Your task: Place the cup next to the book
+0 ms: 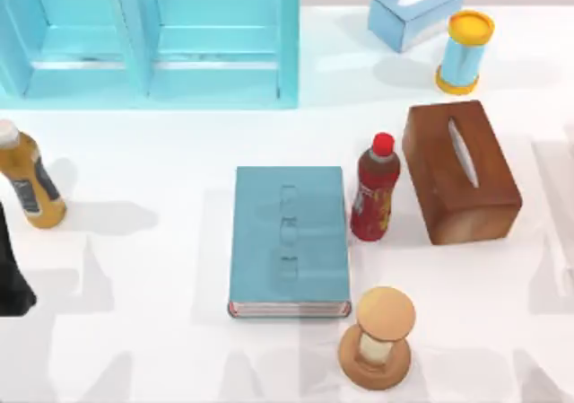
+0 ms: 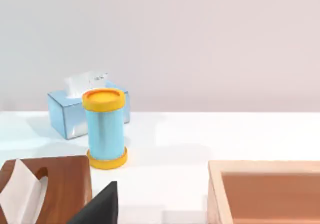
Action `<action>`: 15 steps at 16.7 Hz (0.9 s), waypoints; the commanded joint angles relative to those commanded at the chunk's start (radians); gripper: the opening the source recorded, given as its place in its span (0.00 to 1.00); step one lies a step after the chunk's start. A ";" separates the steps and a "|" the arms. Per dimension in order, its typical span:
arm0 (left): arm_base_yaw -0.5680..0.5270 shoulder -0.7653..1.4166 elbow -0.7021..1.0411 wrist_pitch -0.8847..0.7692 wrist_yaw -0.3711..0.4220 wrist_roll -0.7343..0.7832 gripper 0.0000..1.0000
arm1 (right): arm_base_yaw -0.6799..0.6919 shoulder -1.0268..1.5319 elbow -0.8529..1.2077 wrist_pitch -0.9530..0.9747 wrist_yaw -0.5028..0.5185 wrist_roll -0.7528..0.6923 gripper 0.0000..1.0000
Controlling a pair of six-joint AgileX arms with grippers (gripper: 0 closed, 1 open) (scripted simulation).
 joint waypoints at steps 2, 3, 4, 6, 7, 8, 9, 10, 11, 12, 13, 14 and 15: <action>0.000 0.000 0.000 0.000 0.000 0.000 1.00 | 0.000 0.000 0.000 0.000 0.000 0.000 1.00; 0.001 0.009 0.010 -0.006 -0.001 0.010 1.00 | 0.000 0.000 0.000 0.000 0.000 0.000 1.00; 0.002 0.028 0.030 -0.018 -0.004 0.030 1.00 | 0.000 0.000 0.000 0.000 0.000 0.000 1.00; 0.008 0.095 0.097 -0.062 -0.011 0.102 1.00 | 0.000 0.000 0.000 0.000 0.000 0.000 1.00; 0.014 0.143 0.141 -0.093 -0.015 0.154 1.00 | 0.000 0.000 0.000 0.000 0.000 0.000 1.00; 0.020 0.201 0.191 -0.130 -0.018 0.215 1.00 | 0.000 0.000 0.000 0.000 0.000 0.000 1.00; 0.028 0.267 0.245 -0.173 -0.022 0.288 1.00 | 0.000 0.000 0.000 0.000 0.000 0.000 1.00; 0.038 0.341 0.302 -0.220 -0.024 0.369 1.00 | 0.000 0.000 0.000 0.000 0.000 0.000 1.00; 0.050 0.422 0.360 -0.271 -0.026 0.460 1.00 | 0.000 0.000 0.000 0.000 0.000 0.000 1.00; 0.064 0.507 0.417 -0.326 -0.027 0.559 1.00 | 0.000 0.000 0.000 0.000 0.000 0.000 1.00; 0.081 0.597 0.475 -0.384 -0.027 0.663 1.00 | 0.000 0.000 0.000 0.000 0.000 0.000 1.00; 0.101 0.690 0.531 -0.445 -0.026 0.772 1.00 | 0.000 0.000 0.000 0.000 0.000 0.000 1.00; 0.125 0.785 0.586 -0.508 -0.024 0.884 1.00 | 0.000 0.000 0.000 0.000 0.000 0.000 1.00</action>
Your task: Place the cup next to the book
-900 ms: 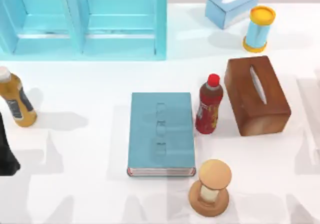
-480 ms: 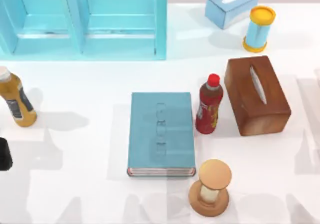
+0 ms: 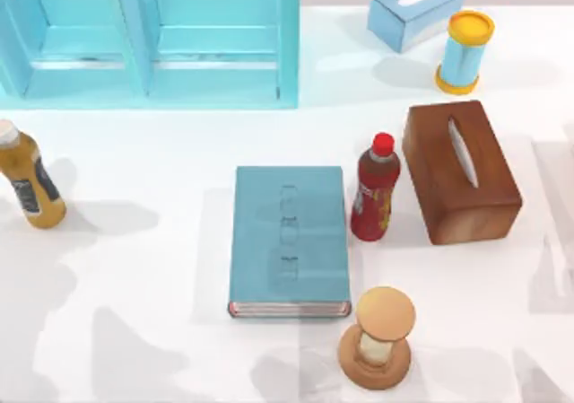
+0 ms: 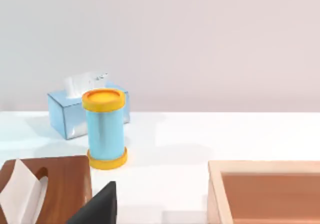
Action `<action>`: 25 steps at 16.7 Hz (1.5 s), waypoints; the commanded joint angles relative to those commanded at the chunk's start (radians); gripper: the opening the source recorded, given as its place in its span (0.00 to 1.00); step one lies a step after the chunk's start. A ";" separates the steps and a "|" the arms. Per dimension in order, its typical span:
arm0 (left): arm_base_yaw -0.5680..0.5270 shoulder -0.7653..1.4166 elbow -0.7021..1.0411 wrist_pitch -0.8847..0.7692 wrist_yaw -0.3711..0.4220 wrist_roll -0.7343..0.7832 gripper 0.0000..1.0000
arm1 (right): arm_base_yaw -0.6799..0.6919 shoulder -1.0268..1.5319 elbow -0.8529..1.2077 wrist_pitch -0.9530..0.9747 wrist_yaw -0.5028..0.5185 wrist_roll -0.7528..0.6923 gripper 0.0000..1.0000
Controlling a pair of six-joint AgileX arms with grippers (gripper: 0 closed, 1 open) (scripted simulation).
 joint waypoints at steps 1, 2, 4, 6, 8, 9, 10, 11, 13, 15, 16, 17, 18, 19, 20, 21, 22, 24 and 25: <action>0.027 0.094 0.053 -0.065 0.002 0.116 1.00 | 0.000 0.000 0.000 0.000 0.000 0.000 1.00; 0.057 0.187 0.105 -0.131 0.005 0.234 1.00 | 0.000 0.000 0.000 0.000 0.000 0.000 1.00; 0.124 0.362 0.204 -0.260 0.012 0.471 1.00 | 0.000 0.000 0.000 0.000 0.000 0.000 1.00; 0.200 0.519 0.296 -0.380 0.018 0.697 1.00 | 0.000 0.000 0.000 0.000 0.000 0.000 1.00; 0.281 0.649 0.382 -0.486 0.023 0.901 1.00 | 0.000 0.000 0.000 0.000 0.000 0.000 1.00; 0.323 0.701 0.423 -0.532 0.025 0.992 1.00 | 0.000 0.000 0.000 0.000 0.000 0.000 1.00; 0.366 0.743 0.462 -0.573 0.026 1.077 1.00 | 0.000 0.000 0.000 0.000 0.000 0.000 1.00; 0.407 0.776 0.500 -0.609 0.027 1.152 1.00 | 0.000 0.000 0.000 0.000 0.000 0.000 1.00; 0.484 0.811 0.569 -0.662 0.027 1.277 1.00 | 0.000 0.000 0.000 0.000 0.000 0.000 1.00; 0.548 0.823 0.626 -0.695 0.026 1.367 1.00 | 0.000 0.000 0.000 0.000 0.000 0.000 1.00; 0.573 0.826 0.648 -0.705 0.026 1.399 1.00 | 0.000 0.000 0.000 0.000 0.000 0.000 1.00; 0.592 0.827 0.665 -0.711 0.026 1.422 1.00 | 0.000 0.000 0.000 0.000 0.000 0.000 1.00; 0.605 0.828 0.677 -0.715 0.025 1.437 1.00 | 0.000 0.000 0.000 0.000 0.000 0.000 1.00; 0.611 0.829 0.682 -0.716 0.025 1.443 1.00 | 0.000 0.000 0.000 0.000 0.000 0.000 1.00; 0.611 0.829 0.682 -0.716 0.025 1.443 1.00 | 0.000 0.000 0.000 0.000 0.000 0.000 1.00; 0.611 0.829 0.682 -0.716 0.025 1.443 1.00 | 0.000 0.000 0.000 0.000 0.000 0.000 1.00; 0.611 0.829 0.682 -0.716 0.025 1.443 1.00 | 0.000 0.000 0.000 0.000 0.000 0.000 1.00; 0.606 0.825 0.680 -0.714 0.025 1.442 1.00 | 0.000 0.000 0.000 0.000 0.000 0.000 1.00; 0.607 0.827 0.677 -0.711 0.025 1.441 1.00 | 0.000 0.000 0.000 0.000 0.000 0.000 1.00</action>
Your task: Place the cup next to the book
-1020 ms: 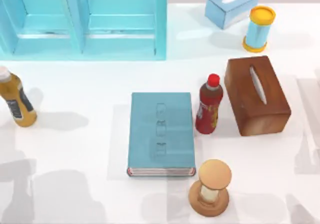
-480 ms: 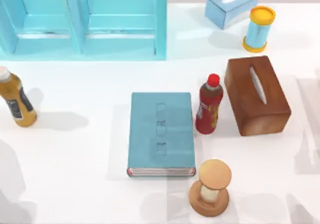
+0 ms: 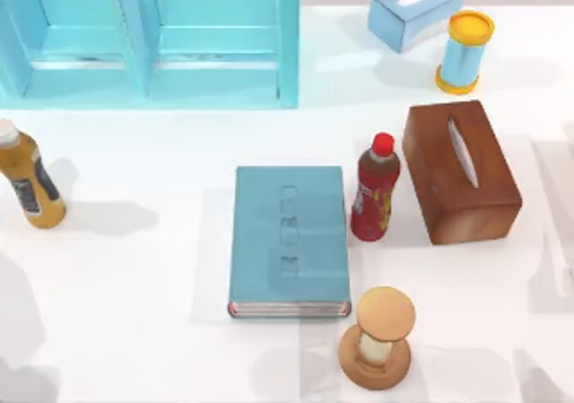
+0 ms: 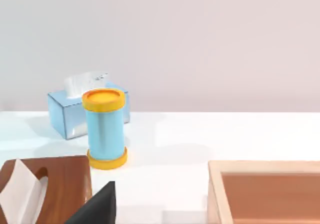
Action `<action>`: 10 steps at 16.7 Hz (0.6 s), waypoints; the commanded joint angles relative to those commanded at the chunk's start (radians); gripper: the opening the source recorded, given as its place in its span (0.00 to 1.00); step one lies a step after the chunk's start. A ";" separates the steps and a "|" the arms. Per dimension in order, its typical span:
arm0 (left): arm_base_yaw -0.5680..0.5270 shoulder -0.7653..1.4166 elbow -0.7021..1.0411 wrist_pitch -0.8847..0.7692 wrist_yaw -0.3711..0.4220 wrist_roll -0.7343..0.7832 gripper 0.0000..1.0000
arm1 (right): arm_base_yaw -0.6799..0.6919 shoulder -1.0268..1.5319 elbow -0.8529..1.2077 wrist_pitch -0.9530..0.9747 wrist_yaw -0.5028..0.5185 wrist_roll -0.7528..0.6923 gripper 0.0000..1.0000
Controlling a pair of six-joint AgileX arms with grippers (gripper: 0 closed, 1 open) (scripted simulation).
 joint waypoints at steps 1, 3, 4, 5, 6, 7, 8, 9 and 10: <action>0.001 0.005 -0.011 0.013 0.000 0.000 1.00 | 0.000 0.000 0.000 0.000 0.000 0.000 1.00; 0.003 0.023 -0.053 0.069 0.000 0.001 1.00 | 0.000 0.000 0.000 0.000 0.000 0.000 1.00; 0.004 0.036 -0.083 0.113 0.001 0.001 1.00 | 0.000 0.000 0.000 0.000 0.000 0.000 1.00; 0.004 0.050 -0.116 0.166 0.001 0.002 1.00 | 0.000 0.000 0.000 0.000 0.000 0.000 1.00; 0.005 0.066 -0.151 0.222 0.001 0.003 1.00 | 0.000 0.000 0.000 0.000 0.000 0.000 1.00; 0.006 0.081 -0.186 0.277 0.001 0.004 1.00 | 0.000 0.000 0.000 0.000 0.000 0.000 1.00; 0.007 0.095 -0.218 0.322 0.001 0.005 1.00 | 0.000 0.000 0.000 0.000 0.000 0.000 1.00; 0.007 0.106 -0.245 0.358 0.001 0.006 1.00 | 0.000 0.000 0.000 0.000 0.000 0.000 1.00; 0.007 0.115 -0.266 0.382 0.000 0.006 1.00 | 0.000 0.000 0.000 0.000 0.000 0.000 1.00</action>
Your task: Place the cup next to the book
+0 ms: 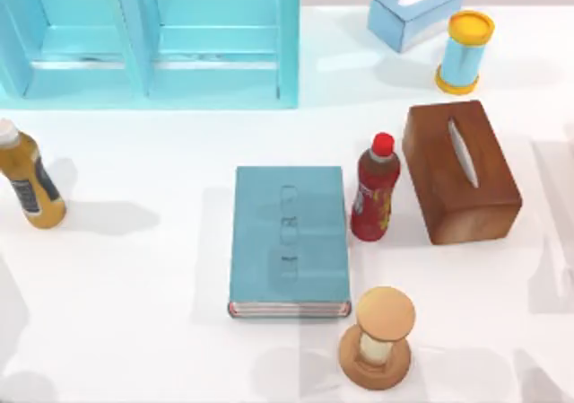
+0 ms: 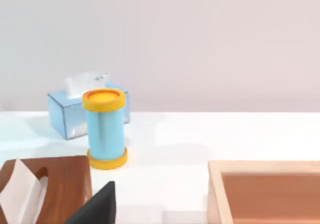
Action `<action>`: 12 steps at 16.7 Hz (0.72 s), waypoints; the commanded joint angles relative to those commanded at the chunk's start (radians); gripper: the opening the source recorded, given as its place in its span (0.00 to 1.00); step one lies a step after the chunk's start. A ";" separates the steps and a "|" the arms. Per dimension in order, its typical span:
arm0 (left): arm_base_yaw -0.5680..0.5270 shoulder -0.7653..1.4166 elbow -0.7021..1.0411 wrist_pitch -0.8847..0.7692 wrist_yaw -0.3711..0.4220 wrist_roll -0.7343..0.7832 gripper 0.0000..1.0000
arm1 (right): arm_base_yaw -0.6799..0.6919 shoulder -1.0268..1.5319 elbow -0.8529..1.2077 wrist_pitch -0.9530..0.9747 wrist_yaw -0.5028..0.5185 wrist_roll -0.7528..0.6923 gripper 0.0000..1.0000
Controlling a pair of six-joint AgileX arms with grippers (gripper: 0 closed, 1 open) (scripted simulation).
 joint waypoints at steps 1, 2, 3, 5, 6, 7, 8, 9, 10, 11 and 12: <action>0.000 0.005 -0.012 0.014 0.000 0.000 1.00 | 0.000 0.000 0.000 0.000 0.000 0.000 1.00; 0.000 0.006 -0.015 0.017 0.000 0.000 1.00 | 0.000 0.000 0.000 0.000 0.000 0.000 1.00; 0.000 0.006 -0.015 0.017 0.000 0.000 1.00 | 0.000 0.000 0.000 0.000 0.000 0.000 1.00; 0.000 0.006 -0.015 0.017 0.000 0.000 1.00 | 0.000 0.000 0.000 0.000 0.000 0.000 1.00; 0.000 0.006 -0.015 0.017 0.000 0.000 0.92 | 0.000 0.000 0.000 0.000 0.000 0.000 1.00; 0.000 0.006 -0.015 0.017 0.000 0.000 0.85 | 0.000 0.000 0.000 0.000 0.000 0.000 1.00; 0.000 0.006 -0.015 0.017 0.000 0.000 0.77 | 0.000 0.000 0.000 0.000 0.000 0.000 1.00; 0.000 0.006 -0.015 0.017 0.000 0.000 0.70 | 0.000 0.000 0.000 0.000 0.000 0.000 1.00; 0.000 0.006 -0.015 0.017 0.000 0.000 0.62 | 0.000 0.000 0.000 0.000 0.000 0.000 1.00; 0.000 0.006 -0.015 0.017 0.000 0.000 0.55 | 0.000 0.000 0.000 0.000 0.000 0.000 1.00; 0.000 0.006 -0.015 0.017 0.000 0.000 0.47 | 0.000 0.000 0.000 0.000 0.000 0.000 1.00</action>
